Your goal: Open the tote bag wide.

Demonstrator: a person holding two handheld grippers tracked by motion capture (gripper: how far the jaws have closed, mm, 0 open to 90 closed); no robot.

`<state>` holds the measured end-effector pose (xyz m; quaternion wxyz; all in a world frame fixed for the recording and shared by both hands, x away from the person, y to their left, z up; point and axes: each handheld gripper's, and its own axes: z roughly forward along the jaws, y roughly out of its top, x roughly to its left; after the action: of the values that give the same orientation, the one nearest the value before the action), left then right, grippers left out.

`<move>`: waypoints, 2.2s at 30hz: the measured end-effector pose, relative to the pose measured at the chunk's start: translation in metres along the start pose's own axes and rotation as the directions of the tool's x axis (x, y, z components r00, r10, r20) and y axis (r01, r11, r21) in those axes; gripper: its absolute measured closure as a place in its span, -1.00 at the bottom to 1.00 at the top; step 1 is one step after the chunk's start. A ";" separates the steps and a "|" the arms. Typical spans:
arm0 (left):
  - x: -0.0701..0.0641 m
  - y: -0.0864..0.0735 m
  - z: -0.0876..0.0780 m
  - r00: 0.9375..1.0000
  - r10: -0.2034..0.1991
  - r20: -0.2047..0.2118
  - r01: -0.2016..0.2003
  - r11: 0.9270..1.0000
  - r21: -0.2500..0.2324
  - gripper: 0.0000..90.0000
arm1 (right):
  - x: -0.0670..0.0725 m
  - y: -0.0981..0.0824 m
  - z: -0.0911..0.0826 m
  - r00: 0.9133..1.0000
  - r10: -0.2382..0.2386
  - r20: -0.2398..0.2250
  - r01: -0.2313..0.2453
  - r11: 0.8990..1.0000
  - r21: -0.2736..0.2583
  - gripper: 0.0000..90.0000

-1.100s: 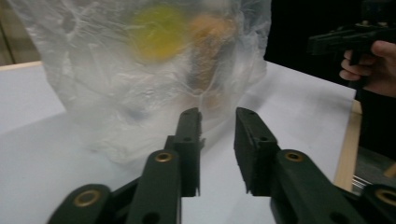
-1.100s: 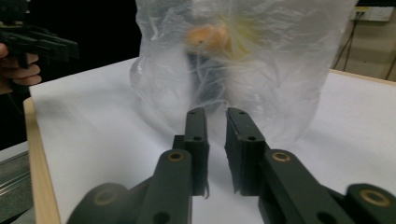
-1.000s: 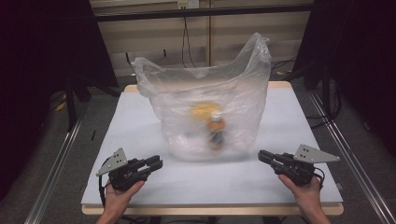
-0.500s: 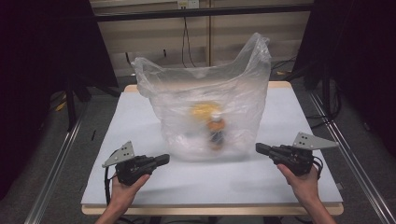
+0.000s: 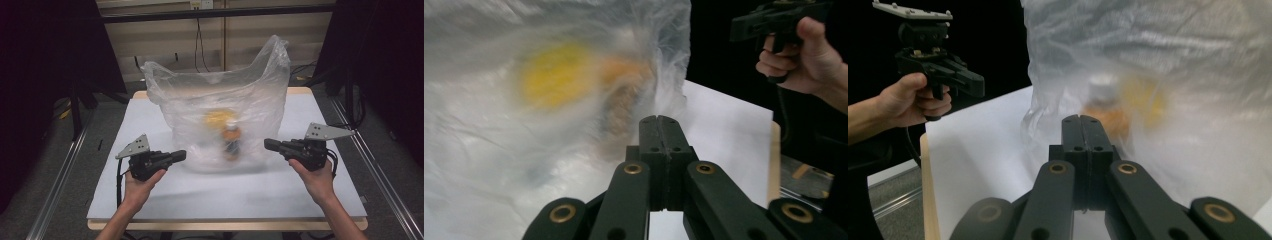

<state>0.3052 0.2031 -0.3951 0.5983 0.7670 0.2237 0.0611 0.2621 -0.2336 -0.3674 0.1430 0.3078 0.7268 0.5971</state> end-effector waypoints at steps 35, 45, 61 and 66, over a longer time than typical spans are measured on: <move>0.022 0.079 0.012 0.999 0.041 -0.011 -0.042 0.994 -0.105 1.00 | -0.016 0.101 0.036 0.998 -0.056 0.019 0.057 0.998 -0.014 1.00; 0.028 0.113 0.016 0.998 0.061 0.007 -0.060 0.992 -0.112 1.00 | -0.018 0.128 0.049 0.997 -0.075 0.037 0.075 0.997 -0.002 1.00; 0.051 0.151 0.049 0.999 0.043 -0.020 -0.044 0.997 -0.059 1.00 | -0.037 0.156 0.078 0.992 -0.082 0.096 0.073 0.993 0.096 1.00; 0.052 0.145 0.061 0.999 0.043 -0.031 -0.045 0.998 -0.043 1.00 | -0.040 0.154 0.083 0.990 -0.079 0.115 0.069 0.994 0.090 1.00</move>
<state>0.4130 0.1435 -0.2841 0.6098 0.7576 0.2145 0.0907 0.3827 -0.1787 -0.2473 0.1945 0.3215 0.7529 0.5404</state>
